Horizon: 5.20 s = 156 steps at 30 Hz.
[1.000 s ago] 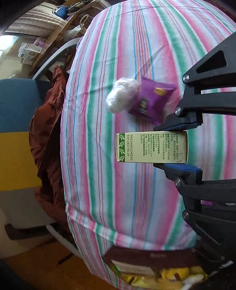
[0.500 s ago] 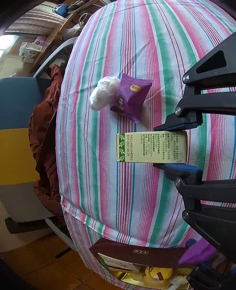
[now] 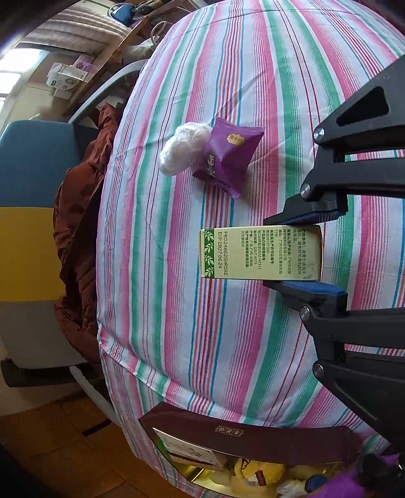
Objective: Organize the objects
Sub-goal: 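Carry the purple packet and green box over the gold tray, then lower the green box and purple packet into the tray and open both tools, then move both tools back to the last purple packet and white ball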
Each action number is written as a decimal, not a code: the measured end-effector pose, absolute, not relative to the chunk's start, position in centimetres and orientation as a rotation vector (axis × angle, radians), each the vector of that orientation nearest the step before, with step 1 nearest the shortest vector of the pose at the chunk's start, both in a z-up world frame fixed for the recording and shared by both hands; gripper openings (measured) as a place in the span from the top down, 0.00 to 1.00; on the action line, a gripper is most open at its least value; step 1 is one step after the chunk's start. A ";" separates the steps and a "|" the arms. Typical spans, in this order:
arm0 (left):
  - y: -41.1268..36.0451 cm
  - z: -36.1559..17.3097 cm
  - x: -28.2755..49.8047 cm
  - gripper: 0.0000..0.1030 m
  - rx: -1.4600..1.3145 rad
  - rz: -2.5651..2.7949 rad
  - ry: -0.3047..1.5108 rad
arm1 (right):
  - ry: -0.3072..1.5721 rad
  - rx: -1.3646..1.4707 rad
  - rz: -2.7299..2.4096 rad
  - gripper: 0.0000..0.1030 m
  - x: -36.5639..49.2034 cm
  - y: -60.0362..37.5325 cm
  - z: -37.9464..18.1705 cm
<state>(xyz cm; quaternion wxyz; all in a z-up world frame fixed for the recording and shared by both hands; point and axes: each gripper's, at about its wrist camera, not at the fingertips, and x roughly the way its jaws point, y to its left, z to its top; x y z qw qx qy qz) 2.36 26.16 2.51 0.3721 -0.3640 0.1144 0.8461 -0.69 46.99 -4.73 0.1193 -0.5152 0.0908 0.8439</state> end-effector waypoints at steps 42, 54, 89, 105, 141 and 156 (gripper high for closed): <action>0.4 4.1 -2.6 0.66 -0.998 2.455 -0.237 | 0.332 -1.464 2.934 0.72 2.3 25.7 0.5; 4.5 3.6 -1.9 0.66 -1.010 2.326 -0.186 | 0.381 -1.449 2.899 0.71 2.0 26.8 0.1; 5.3 3.4 -12.9 0.30 -1.061 2.550 -0.177 | 0.303 -1.456 2.860 0.52 -0.8 26.2 -1.1; 6.5 2.3 -3.4 0.25 -1.037 2.502 -0.043 | 0.318 -1.398 2.828 0.25 1.9 25.9 -0.8; 10.4 3.0 0.8 0.20 -0.960 2.463 0.204 | 0.058 -1.187 2.526 0.14 3.4 38.3 3.1; 14.0 3.4 0.0 0.20 -0.943 2.396 0.267 | 0.397 -1.065 2.237 0.14 5.1 54.2 2.9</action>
